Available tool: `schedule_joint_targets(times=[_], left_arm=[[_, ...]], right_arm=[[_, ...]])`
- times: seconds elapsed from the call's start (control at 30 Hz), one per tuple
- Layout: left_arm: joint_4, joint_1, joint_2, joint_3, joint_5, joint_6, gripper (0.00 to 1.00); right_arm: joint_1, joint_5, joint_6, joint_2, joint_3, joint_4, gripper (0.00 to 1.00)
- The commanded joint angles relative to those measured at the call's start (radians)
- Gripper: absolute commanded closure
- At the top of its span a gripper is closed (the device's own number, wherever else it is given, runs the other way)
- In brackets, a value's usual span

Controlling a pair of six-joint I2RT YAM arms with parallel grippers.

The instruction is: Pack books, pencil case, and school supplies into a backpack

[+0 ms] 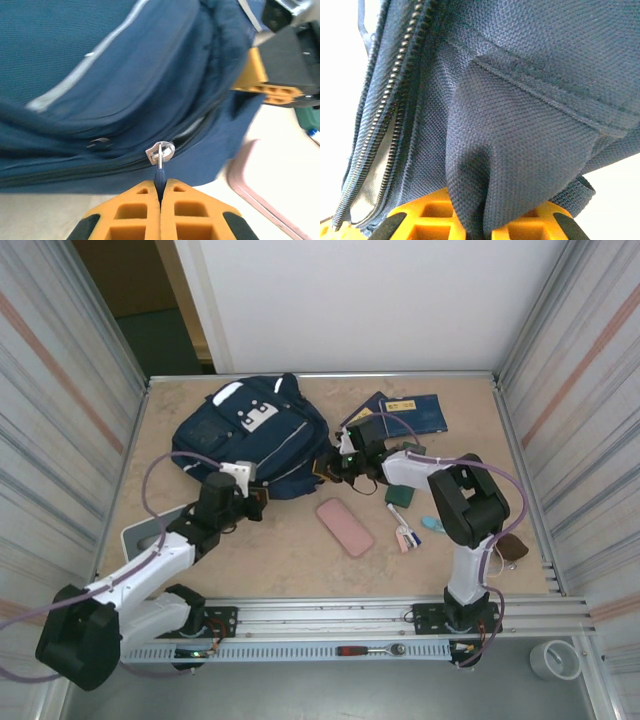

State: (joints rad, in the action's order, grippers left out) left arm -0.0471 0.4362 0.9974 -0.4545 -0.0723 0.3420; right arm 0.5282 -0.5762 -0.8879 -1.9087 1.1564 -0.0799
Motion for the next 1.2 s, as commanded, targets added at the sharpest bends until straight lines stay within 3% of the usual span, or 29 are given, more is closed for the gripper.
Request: schedule_joint_targets(times=[0.0,0.4,0.57,0.67,0.77,0.87,0.93,1.07,1.17], left_arm=[[0.021,-0.104,-0.057,0.034,0.036,0.012,1.0],[-0.015,-0.343,-0.002,0.057,0.056,0.101,1.0],[-0.059,-0.421,0.122,0.026,0.043,0.123,0.94],[-0.07,-0.442,0.2,-0.005,0.005,0.135,0.85],[-0.018,-0.447,0.186,-0.029,-0.033,0.153,0.61],[0.014,-0.444,0.084,-0.004,-0.042,0.182,0.47],[0.046,-0.427,-0.012,0.011,-0.016,0.199,0.37],[0.122,-0.3,-0.159,-0.015,0.09,0.159,0.21],[0.136,-0.18,-0.126,-0.08,0.158,0.071,0.15]], right_arm=[[-0.065,-0.045,0.091,0.035,0.068,0.073,0.95],[-0.139,-0.178,0.263,0.029,0.19,0.273,1.0],[-0.12,-0.195,0.271,0.012,0.206,0.272,1.0],[-0.105,-0.192,0.27,-0.001,0.213,0.27,1.0],[-0.085,-0.158,0.266,0.001,0.208,0.269,1.0],[-0.058,-0.107,0.263,-0.008,0.197,0.264,0.97],[-0.036,-0.067,0.268,-0.026,0.193,0.277,0.88],[-0.026,0.087,0.361,-0.007,0.172,0.388,0.48],[-0.052,0.204,0.393,0.082,0.112,0.406,0.38]])
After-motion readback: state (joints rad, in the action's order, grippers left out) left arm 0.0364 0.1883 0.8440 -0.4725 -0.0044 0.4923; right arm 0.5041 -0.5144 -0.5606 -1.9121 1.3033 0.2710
